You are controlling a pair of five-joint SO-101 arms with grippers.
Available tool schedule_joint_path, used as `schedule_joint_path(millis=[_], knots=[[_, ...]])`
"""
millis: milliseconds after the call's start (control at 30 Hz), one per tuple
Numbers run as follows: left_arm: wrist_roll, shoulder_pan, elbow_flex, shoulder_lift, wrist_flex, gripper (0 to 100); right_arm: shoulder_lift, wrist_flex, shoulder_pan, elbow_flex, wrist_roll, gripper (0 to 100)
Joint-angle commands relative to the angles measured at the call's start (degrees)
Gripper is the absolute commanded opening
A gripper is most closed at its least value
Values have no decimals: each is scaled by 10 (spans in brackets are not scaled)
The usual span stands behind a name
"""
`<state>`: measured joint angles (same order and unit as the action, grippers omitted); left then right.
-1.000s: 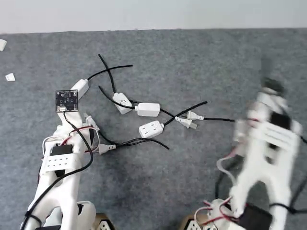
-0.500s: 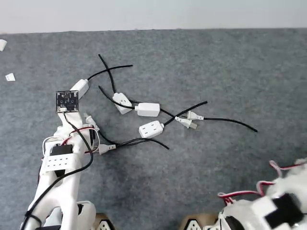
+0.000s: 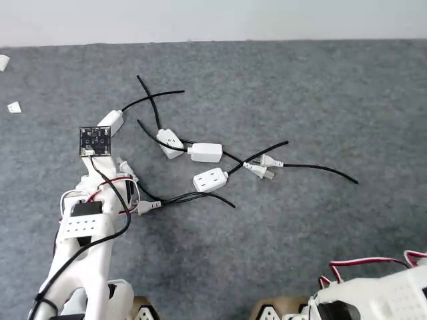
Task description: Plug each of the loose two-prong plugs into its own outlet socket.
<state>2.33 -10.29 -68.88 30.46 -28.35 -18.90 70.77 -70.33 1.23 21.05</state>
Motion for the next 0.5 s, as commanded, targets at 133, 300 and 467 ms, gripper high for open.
schedule_joint_path(millis=[133, 300, 467], knots=[[3, 10, 0, 9, -9, 99, 8, 257, 35, 250, 3, 9], [4, 11, 4, 10, -16, 97, 15, 320, 63, 248, 2, 8], [4, 18, 43, -1, -73, 96, 54, 313, 95, 118, -29, 8]])
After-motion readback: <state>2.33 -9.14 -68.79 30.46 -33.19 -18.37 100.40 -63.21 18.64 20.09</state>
